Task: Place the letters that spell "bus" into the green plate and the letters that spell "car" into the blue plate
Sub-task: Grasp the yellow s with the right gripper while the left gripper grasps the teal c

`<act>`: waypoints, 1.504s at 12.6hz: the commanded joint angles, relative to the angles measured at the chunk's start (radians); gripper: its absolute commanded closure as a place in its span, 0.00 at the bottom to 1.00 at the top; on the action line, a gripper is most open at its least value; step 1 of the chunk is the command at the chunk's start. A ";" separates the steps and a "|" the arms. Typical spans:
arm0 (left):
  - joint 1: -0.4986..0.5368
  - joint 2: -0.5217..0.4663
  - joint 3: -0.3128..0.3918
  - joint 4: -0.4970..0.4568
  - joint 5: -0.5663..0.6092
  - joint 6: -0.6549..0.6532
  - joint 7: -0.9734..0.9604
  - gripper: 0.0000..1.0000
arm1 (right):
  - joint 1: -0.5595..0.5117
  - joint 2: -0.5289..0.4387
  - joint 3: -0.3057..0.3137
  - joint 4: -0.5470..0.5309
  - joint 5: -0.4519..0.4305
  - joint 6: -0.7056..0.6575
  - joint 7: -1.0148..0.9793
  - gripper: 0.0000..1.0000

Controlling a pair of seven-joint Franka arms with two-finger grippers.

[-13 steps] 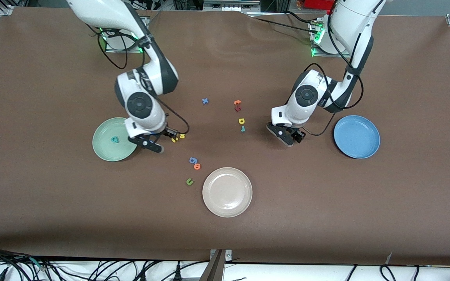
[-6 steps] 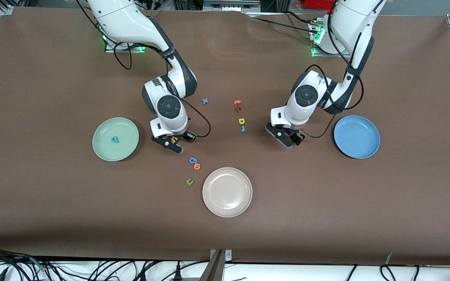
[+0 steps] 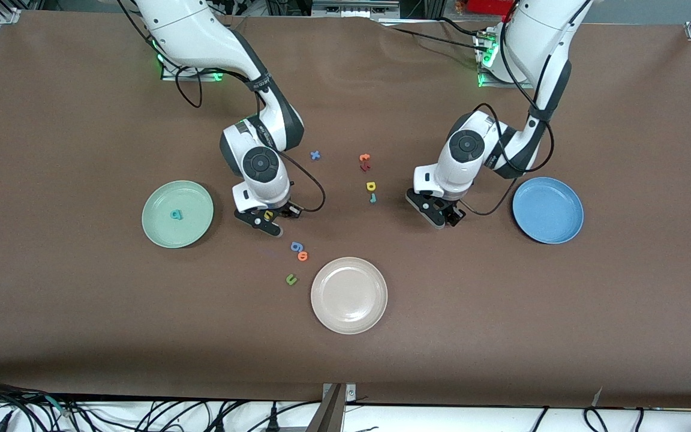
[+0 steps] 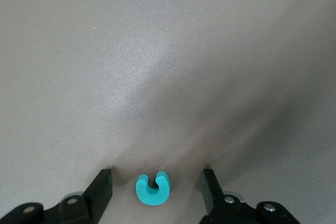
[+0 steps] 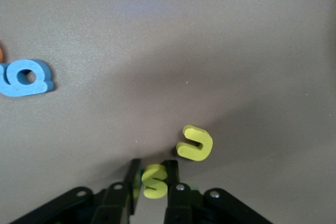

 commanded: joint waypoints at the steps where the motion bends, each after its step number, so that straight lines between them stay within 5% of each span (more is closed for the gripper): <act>1: -0.007 0.014 0.016 0.013 0.024 0.006 0.002 0.23 | 0.010 0.013 -0.008 0.025 0.014 -0.008 -0.002 0.98; 6: -0.005 0.017 0.032 0.013 0.017 0.006 -0.009 0.49 | 0.009 -0.002 -0.010 0.031 0.012 -0.030 -0.007 0.98; 9: -0.005 0.019 0.032 0.013 0.021 0.006 -0.002 0.82 | 0.005 -0.008 -0.016 0.094 0.012 -0.135 -0.018 0.98; 11: -0.004 0.011 0.032 0.013 0.020 0.004 -0.003 0.93 | -0.016 -0.034 -0.045 0.153 0.012 -0.264 -0.092 0.98; 16: 0.079 -0.117 0.042 0.010 -0.115 -0.173 0.009 0.93 | -0.085 -0.116 -0.222 0.112 0.015 -0.399 -0.540 0.97; 19: 0.178 -0.177 0.042 0.011 -0.135 -0.296 0.083 0.92 | -0.172 -0.106 -0.240 0.057 0.054 -0.364 -0.699 0.96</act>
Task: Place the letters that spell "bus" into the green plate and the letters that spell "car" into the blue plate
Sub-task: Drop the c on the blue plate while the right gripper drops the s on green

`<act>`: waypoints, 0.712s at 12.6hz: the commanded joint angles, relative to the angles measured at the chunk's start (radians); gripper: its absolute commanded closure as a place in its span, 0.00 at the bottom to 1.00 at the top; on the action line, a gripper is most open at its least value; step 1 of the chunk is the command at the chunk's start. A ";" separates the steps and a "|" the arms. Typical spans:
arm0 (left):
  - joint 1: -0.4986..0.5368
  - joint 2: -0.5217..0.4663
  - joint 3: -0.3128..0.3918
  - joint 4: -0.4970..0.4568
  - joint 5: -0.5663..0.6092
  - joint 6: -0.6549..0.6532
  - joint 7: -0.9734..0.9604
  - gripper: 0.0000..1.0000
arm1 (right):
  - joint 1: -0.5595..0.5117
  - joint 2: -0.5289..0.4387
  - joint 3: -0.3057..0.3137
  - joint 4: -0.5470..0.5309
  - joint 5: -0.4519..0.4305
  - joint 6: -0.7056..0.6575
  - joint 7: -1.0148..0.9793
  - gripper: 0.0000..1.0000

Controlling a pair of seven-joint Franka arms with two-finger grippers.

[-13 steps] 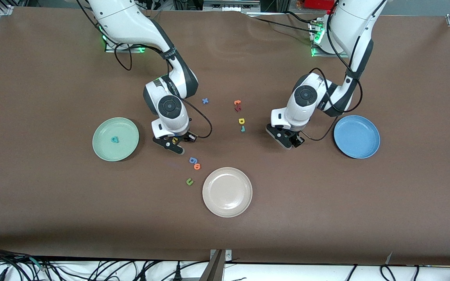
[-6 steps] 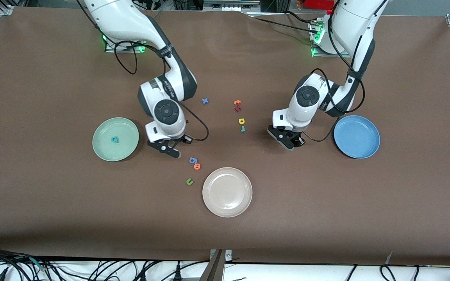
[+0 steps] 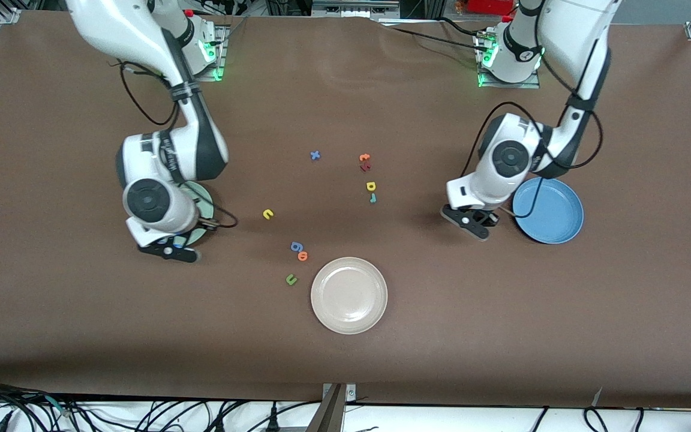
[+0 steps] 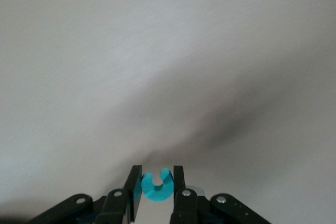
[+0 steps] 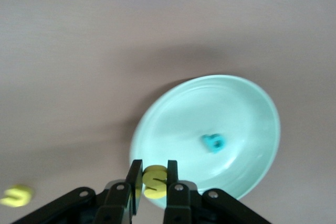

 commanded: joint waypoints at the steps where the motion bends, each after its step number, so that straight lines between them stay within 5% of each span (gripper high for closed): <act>1: 0.089 -0.065 -0.007 -0.013 -0.030 -0.101 0.057 0.91 | -0.052 -0.006 0.004 -0.083 0.059 0.054 -0.119 0.96; 5: 0.174 -0.056 -0.007 -0.027 -0.026 -0.123 0.060 0.84 | -0.065 -0.005 0.009 -0.209 0.112 0.200 -0.187 0.92; 6: 0.206 -0.054 -0.007 -0.030 -0.024 -0.123 0.062 0.83 | -0.065 0.006 0.009 -0.209 0.115 0.201 -0.187 0.84; 7: 0.235 -0.043 -0.007 -0.030 -0.024 -0.123 0.062 0.83 | -0.065 0.009 0.009 -0.209 0.125 0.201 -0.187 0.71; 8: 0.275 -0.028 -0.007 -0.027 -0.017 -0.113 0.062 0.82 | -0.063 0.006 0.009 -0.203 0.130 0.192 -0.182 0.21; 9: 0.302 -0.017 -0.007 -0.024 -0.012 -0.110 0.065 0.82 | -0.060 -0.002 0.013 -0.197 0.130 0.181 -0.175 0.00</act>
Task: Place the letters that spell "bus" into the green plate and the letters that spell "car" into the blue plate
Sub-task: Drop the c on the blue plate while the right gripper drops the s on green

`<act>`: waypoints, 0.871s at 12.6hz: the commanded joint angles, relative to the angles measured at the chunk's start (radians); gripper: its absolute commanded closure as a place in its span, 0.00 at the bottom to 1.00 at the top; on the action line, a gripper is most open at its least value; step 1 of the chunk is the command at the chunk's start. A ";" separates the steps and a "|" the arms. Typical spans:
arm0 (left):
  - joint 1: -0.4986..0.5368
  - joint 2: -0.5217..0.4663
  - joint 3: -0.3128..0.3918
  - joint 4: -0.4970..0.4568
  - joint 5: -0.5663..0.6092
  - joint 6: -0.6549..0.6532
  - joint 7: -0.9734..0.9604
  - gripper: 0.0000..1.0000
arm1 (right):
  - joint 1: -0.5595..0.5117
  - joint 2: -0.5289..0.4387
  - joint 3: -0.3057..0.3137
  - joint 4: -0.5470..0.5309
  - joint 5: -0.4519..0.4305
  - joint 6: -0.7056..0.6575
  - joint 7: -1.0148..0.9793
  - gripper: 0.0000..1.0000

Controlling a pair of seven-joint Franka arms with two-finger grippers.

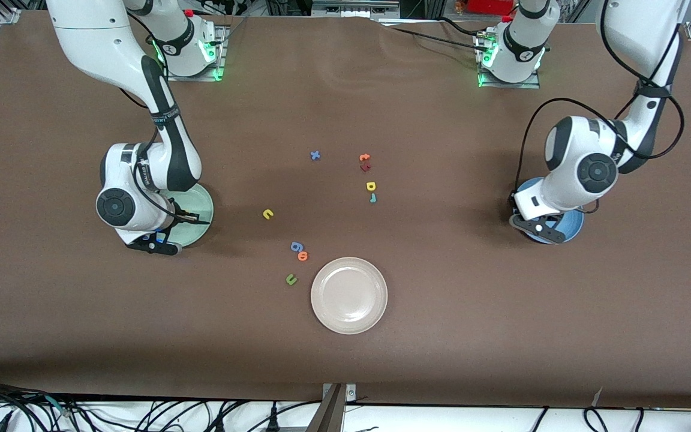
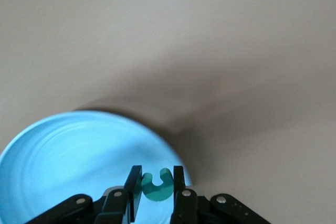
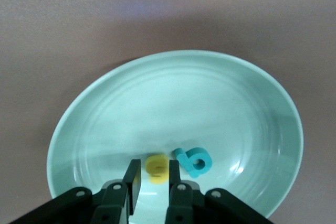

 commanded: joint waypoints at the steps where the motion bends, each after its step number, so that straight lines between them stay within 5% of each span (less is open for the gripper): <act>1: 0.067 0.027 -0.009 0.009 -0.009 0.004 0.030 0.82 | 0.012 -0.034 0.006 0.012 0.023 -0.029 0.000 0.00; 5: 0.087 0.071 -0.009 0.012 -0.017 0.035 0.013 0.64 | 0.099 -0.045 0.077 0.139 0.020 -0.130 0.308 0.01; 7: 0.094 0.084 -0.009 0.012 -0.020 0.053 0.013 0.64 | 0.163 -0.034 0.080 0.151 0.023 -0.078 0.469 0.02; 9: 0.094 0.078 -0.011 0.014 -0.018 0.047 0.013 0.49 | 0.205 -0.005 0.081 0.148 0.023 -0.018 0.581 0.06; 11: 0.092 0.044 -0.055 0.019 -0.020 0.020 0.006 0.48 | 0.214 0.033 0.103 0.139 0.025 0.070 0.695 0.10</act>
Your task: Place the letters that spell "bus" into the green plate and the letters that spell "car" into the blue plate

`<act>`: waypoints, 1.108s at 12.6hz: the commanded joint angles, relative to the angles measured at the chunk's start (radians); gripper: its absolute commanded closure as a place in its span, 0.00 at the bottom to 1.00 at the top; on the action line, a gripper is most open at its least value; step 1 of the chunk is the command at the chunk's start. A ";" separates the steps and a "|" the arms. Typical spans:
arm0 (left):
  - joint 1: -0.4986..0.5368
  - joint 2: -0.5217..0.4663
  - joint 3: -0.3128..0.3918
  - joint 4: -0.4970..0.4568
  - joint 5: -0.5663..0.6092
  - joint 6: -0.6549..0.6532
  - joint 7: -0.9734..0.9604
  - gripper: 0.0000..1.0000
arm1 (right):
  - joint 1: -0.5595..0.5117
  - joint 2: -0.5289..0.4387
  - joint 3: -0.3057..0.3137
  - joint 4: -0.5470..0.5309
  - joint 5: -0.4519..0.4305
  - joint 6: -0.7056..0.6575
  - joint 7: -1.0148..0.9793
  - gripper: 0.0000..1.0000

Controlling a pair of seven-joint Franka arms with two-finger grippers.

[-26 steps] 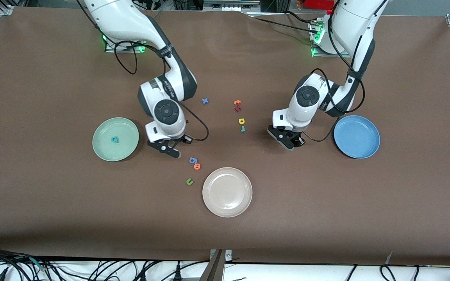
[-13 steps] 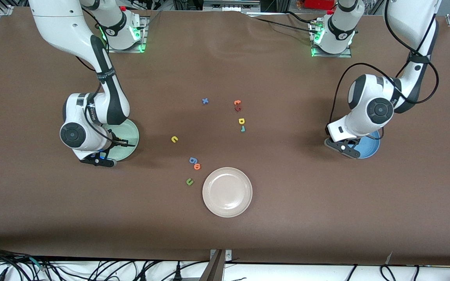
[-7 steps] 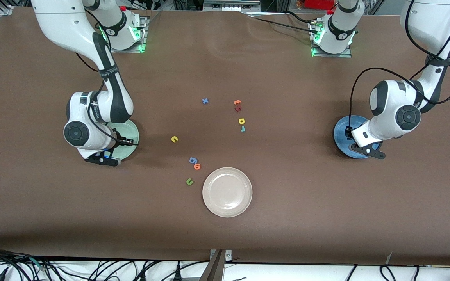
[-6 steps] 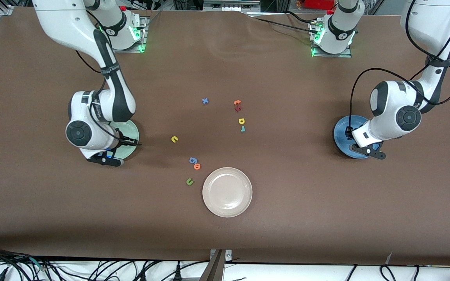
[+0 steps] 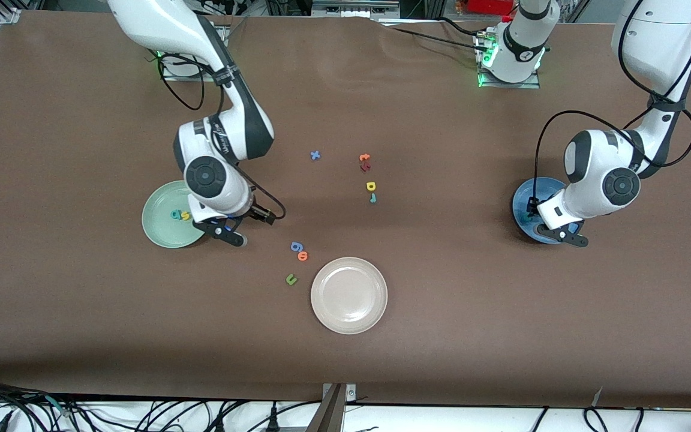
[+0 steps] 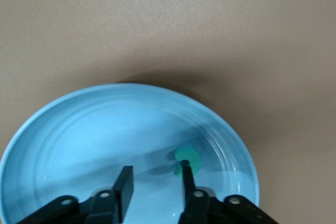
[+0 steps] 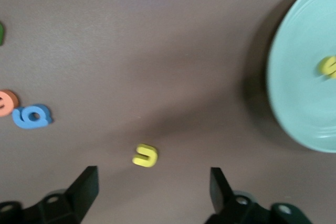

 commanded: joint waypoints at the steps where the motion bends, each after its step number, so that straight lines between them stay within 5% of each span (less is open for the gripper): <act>1: 0.001 -0.047 -0.069 0.015 -0.020 -0.063 -0.033 0.48 | 0.002 0.065 0.017 -0.008 0.013 0.106 0.113 0.13; 6: -0.051 -0.063 -0.279 0.058 -0.020 -0.153 -0.431 0.48 | 0.009 0.095 0.037 -0.043 0.021 0.164 0.139 0.43; 10: -0.280 0.041 -0.284 0.194 -0.018 -0.150 -0.842 0.48 | 0.011 0.098 0.039 -0.052 0.021 0.169 0.139 0.59; 14: -0.389 0.128 -0.284 0.285 -0.007 -0.115 -1.142 0.46 | 0.014 0.098 0.042 -0.068 0.021 0.169 0.139 0.60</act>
